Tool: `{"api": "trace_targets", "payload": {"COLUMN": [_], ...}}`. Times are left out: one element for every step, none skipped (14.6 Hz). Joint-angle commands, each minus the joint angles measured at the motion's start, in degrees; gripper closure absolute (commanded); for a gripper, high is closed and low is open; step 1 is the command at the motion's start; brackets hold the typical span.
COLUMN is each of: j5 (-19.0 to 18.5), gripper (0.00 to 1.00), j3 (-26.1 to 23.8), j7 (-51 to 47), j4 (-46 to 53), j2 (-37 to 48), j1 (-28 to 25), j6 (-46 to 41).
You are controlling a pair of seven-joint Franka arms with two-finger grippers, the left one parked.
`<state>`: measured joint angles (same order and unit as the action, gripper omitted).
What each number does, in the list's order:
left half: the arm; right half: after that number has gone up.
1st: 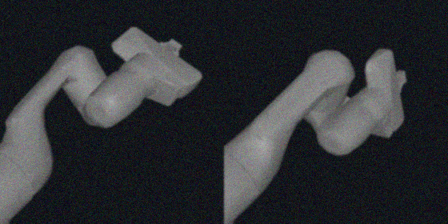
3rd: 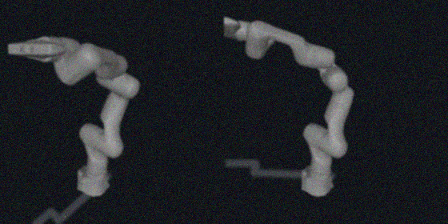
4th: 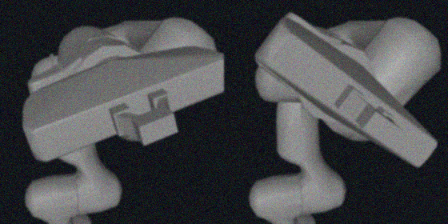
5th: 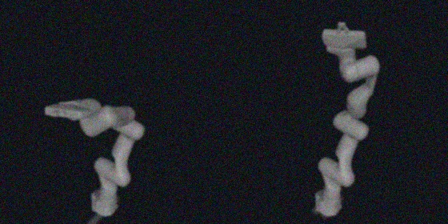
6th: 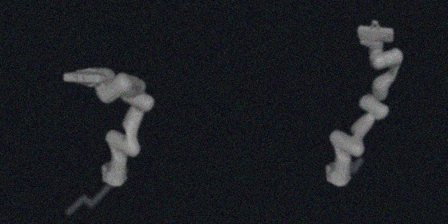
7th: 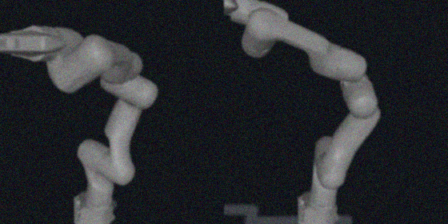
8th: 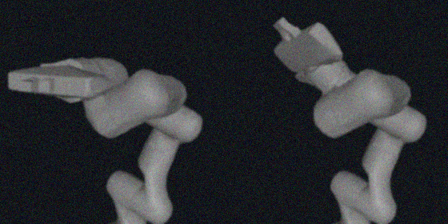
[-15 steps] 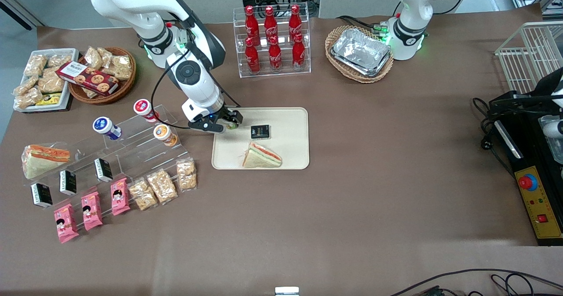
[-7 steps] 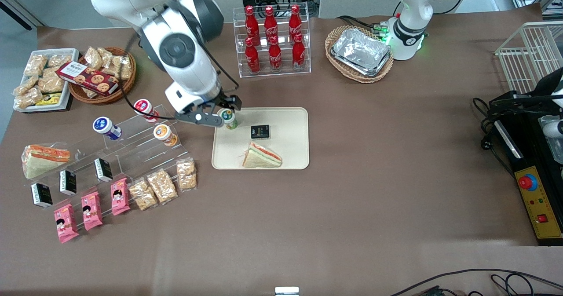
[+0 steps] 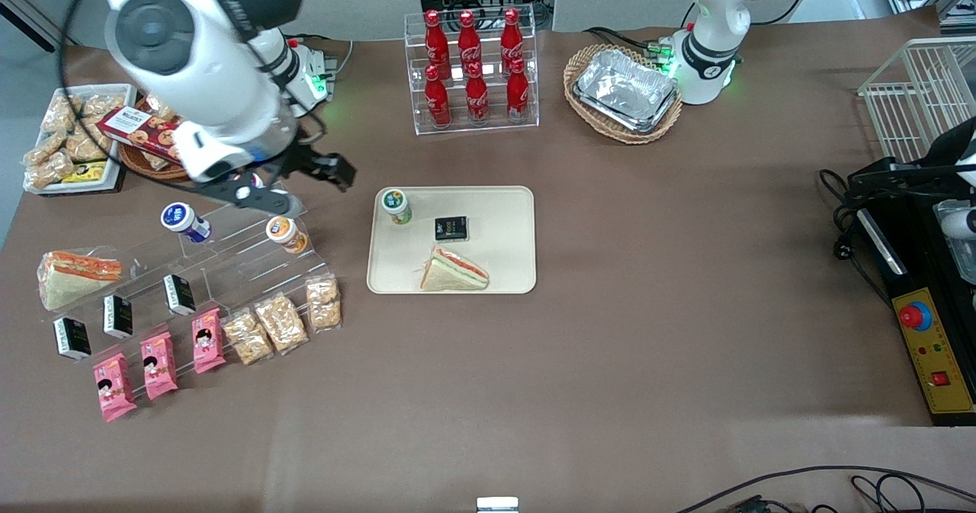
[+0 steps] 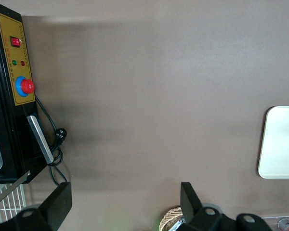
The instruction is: Place green gum on tray
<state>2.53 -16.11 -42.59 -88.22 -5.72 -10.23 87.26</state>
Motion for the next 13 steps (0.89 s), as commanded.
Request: {"api": "trace_targets", "payload": {"j5": [-2.7, -2.7, -2.5, -2.7, -2.7, -2.7, -2.8, -2.8, -2.8, -2.7, -2.6, -2.5, -2.7], "gripper": [0.00, 0.00, 0.00, 0.00, 0.00, 0.00, 0.00, 0.00, 0.00, 0.00, 0.00, 0.00, 0.00], "j3": [-0.7, -0.6, -0.6, -0.5, -0.3, -0.1, 0.6, 2.1, 4.5, 6.9, 9.1, 10.4, 11.0], "j7": [8.5, 10.6, 13.7, 17.2, 20.3, 23.3, 26.3, 29.7, 33.5, 37.6, 41.5, 43.7, 44.2], "j4": [2.3, 2.3, 2.3, 2.3, 2.2, 2.3, 2.3, 2.3, 2.3, 2.3, 2.3, 2.3, 2.3], "j2": [1.1, 1.5, 1.5, 1.5, 1.7, 1.7, 1.7, 1.8, 1.9, 2.0, 2.0, 2.0, 2.0], "j1": [3.8, 5.3, 7.0, 8.1, 9.0, 10.3, 11.2, 11.4, 11.4, 11.4, 11.4, 11.4, 11.5], "j6": [-2.0, -1.9, -1.9, -1.9, -1.9, -1.9, -1.9, -1.9, -1.9, -1.9, -1.9, -1.9, -1.9]}}
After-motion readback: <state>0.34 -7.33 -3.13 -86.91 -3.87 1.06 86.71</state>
